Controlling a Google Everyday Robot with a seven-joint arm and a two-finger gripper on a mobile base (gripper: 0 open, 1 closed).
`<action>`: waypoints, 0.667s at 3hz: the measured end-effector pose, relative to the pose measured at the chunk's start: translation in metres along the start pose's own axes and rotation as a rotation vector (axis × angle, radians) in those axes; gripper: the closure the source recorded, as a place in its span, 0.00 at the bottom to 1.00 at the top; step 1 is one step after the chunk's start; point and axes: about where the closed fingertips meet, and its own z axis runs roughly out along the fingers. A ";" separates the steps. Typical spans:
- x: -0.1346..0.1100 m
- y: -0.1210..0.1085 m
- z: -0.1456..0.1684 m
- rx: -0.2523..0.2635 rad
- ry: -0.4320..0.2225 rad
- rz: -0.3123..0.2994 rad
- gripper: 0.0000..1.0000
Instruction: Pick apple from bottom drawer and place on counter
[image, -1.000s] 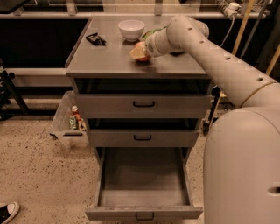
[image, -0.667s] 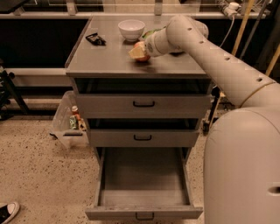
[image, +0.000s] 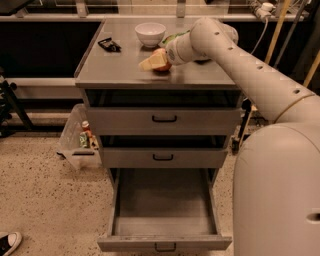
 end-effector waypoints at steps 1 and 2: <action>0.000 0.000 0.000 0.000 0.000 0.000 0.00; -0.007 -0.009 -0.013 0.020 -0.001 0.001 0.00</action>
Offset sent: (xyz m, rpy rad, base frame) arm -0.0003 -0.0297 0.0351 -0.0133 -0.0247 -0.0455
